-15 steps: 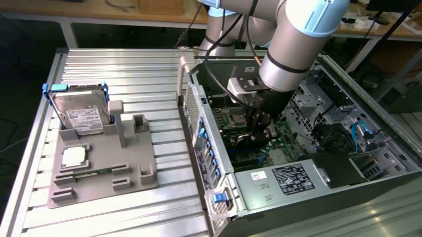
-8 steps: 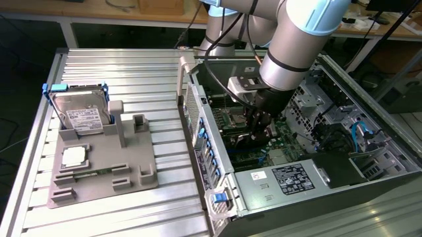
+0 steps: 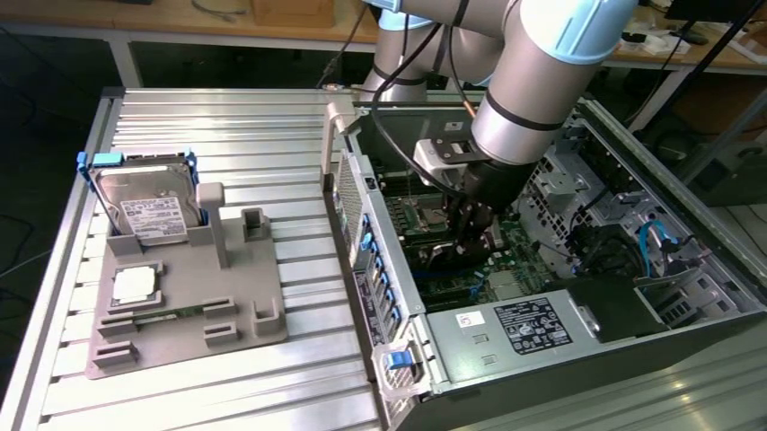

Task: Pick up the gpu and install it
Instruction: 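Insert the gpu into the slot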

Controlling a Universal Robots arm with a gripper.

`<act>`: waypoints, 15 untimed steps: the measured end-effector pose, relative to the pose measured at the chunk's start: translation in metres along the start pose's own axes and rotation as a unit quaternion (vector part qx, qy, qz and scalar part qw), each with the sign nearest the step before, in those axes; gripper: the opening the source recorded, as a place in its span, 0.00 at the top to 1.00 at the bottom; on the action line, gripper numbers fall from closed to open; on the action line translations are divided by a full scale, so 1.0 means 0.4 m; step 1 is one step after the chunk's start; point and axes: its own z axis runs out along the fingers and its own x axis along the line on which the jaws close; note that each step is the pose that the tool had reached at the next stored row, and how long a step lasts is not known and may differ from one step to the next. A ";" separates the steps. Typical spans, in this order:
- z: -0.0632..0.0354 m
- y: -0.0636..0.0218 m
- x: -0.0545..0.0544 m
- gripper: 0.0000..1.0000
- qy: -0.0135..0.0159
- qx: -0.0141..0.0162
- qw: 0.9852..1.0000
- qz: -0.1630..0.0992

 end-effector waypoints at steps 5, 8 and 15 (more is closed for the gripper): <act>0.000 0.000 -0.004 0.73 0.000 0.000 1.000 0.000; 0.001 0.000 -0.005 0.73 0.000 0.000 1.000 0.000; 0.004 0.000 -0.005 0.73 0.000 0.000 1.000 0.000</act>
